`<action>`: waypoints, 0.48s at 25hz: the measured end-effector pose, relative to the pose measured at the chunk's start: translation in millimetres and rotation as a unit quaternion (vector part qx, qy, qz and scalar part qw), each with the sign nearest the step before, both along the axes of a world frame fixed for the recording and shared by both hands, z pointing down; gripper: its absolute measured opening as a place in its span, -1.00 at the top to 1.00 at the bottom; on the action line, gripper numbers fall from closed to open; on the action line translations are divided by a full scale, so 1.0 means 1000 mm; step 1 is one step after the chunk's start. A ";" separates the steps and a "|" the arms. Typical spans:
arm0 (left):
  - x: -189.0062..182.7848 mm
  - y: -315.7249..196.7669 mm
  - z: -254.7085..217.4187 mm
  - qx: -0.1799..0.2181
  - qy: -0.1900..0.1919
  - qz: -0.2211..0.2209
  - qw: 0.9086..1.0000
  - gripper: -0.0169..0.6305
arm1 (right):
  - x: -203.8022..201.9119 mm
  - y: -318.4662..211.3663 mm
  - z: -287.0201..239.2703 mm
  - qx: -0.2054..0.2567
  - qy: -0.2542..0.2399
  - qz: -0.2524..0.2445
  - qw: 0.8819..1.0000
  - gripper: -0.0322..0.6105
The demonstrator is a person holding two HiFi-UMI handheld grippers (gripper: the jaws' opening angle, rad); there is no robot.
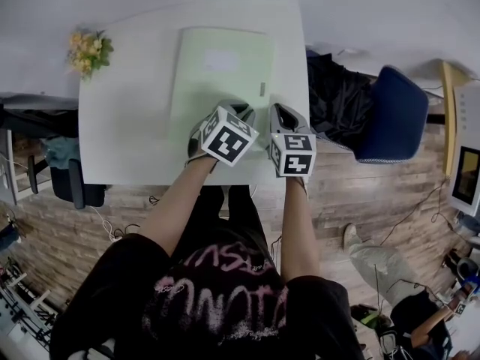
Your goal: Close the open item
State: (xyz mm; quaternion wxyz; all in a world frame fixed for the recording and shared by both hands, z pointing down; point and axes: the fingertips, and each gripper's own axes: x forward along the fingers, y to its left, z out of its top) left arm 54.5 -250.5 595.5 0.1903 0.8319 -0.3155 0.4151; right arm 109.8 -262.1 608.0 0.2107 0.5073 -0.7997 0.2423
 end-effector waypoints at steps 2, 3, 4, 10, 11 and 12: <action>0.000 0.000 0.001 0.003 -0.003 0.000 1.000 0.78 | -0.001 0.002 -0.001 0.000 -0.001 -0.001 1.000 0.87; 0.000 0.000 0.001 0.004 -0.007 0.001 1.000 0.78 | -0.002 0.002 -0.002 0.001 0.000 -0.001 1.000 0.87; 0.000 0.000 0.002 0.005 -0.011 0.004 1.000 0.78 | -0.002 0.003 -0.003 0.001 0.000 -0.001 1.000 0.87; -0.003 0.000 -0.006 0.016 0.007 0.012 1.000 0.86 | 0.000 0.005 -0.012 0.008 0.002 0.000 1.000 0.87; -0.005 0.000 -0.008 0.020 0.011 0.010 1.000 0.89 | -0.001 0.005 -0.013 0.010 0.003 -0.001 1.000 0.87; -0.007 0.001 -0.010 0.023 0.015 0.009 1.000 0.89 | -0.002 0.005 -0.015 0.011 0.004 -0.002 1.000 0.87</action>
